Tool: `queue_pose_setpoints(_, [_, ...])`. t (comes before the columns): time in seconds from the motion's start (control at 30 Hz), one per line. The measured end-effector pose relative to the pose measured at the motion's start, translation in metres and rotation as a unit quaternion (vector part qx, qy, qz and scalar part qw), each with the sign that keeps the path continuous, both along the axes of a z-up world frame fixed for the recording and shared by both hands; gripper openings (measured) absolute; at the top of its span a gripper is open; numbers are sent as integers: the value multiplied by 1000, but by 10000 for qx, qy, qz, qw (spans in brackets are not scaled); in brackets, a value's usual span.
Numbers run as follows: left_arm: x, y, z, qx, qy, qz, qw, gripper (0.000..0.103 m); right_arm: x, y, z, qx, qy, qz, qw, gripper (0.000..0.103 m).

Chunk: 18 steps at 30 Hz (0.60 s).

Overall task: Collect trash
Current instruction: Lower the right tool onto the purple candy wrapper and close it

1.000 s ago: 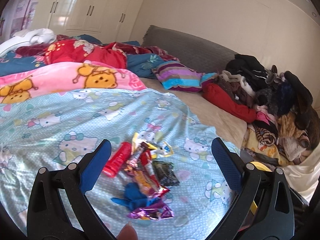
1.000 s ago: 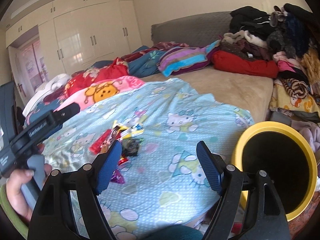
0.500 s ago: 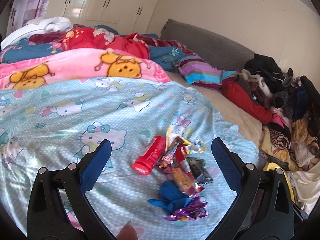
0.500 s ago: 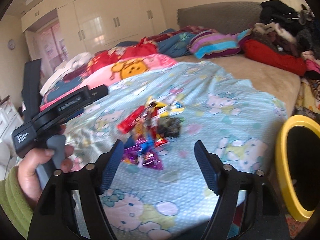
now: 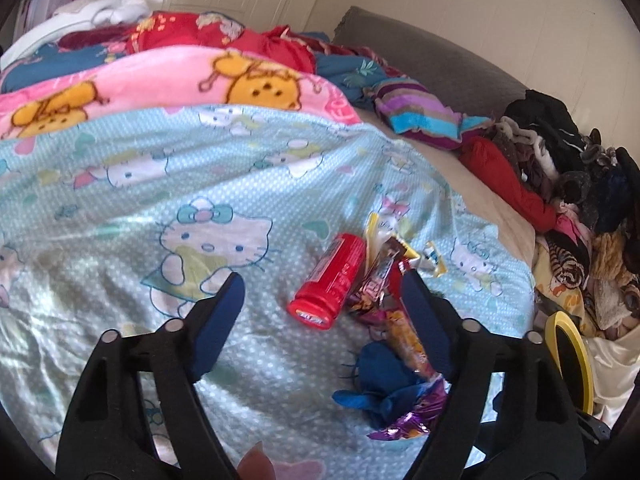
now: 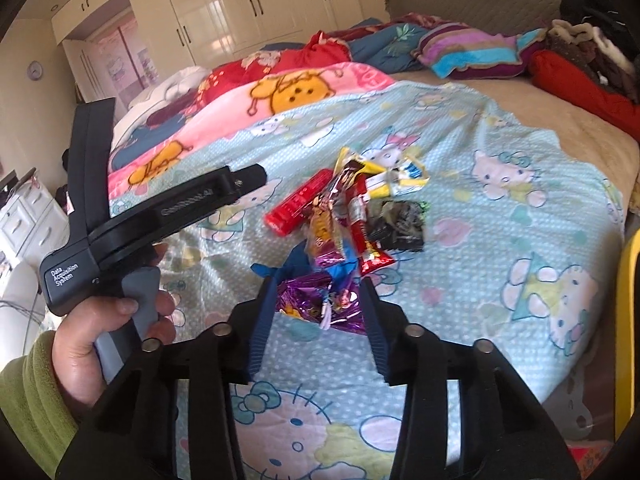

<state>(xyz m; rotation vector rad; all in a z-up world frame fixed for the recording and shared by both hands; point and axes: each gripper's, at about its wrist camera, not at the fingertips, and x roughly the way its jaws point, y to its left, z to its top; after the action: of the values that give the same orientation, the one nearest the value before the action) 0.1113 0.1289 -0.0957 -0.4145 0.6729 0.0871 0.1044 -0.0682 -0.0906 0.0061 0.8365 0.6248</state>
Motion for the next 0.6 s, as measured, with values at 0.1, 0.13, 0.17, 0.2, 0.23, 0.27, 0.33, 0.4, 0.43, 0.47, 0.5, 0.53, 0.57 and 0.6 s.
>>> queue_pose_setpoints(0.1, [6,1,-9,-52,102,-83,9999,65,5,5,-5,20,74,59,10000,34])
queue_pose_setpoints(0.13, [8,1,-11,-50,128,-106,9998,64,6,7,-7,12,101,63,9999,33])
queue_pose_setpoints(0.17, [10,1,-13,-60,146,-122,9998,63,8,9,-10,-4,133,64,9999,31])
queue_pose_setpoints(0.2, [12,2,-16,-89,184,-143,9997,63,9,10,-11,-15,165,64,9998,31])
queue_pose_setpoints(0.23, [14,2,-19,-117,220,-144,9996,62,11,11,-14,-36,216,57,9997,29])
queue_pose_setpoints(0.27, [17,2,-22,-153,264,-154,9994,61,12,12,-16,-36,242,53,9997,26])
queue_pose_setpoints(0.33, [21,2,-28,-161,341,-174,9991,60,13,11,-18,-14,288,28,9996,19])
queue_pose_setpoints(0.4, [25,0,-33,-192,401,-218,9988,59,13,10,-18,15,297,-1,9996,12])
queue_pose_setpoints(0.43, [28,0,-36,-216,432,-234,9986,59,13,9,-18,37,295,-4,9996,11])
queue_pose_setpoints(0.47, [31,0,-39,-252,473,-255,9982,57,13,8,-18,65,287,-5,9996,10])
queue_pose_setpoints(0.5, [32,0,-41,-275,499,-254,9981,55,11,6,-17,90,277,6,9996,9])
queue_pose_setpoints(0.53, [34,0,-43,-297,524,-244,9979,54,11,6,-17,92,272,11,9996,9])
queue_pose_setpoints(0.57, [35,0,-45,-313,533,-239,9978,52,10,5,-17,91,272,11,9996,8])
queue_pose_setpoints(0.6, [36,-1,-46,-316,545,-234,9977,51,9,4,-16,98,276,10,9996,8])
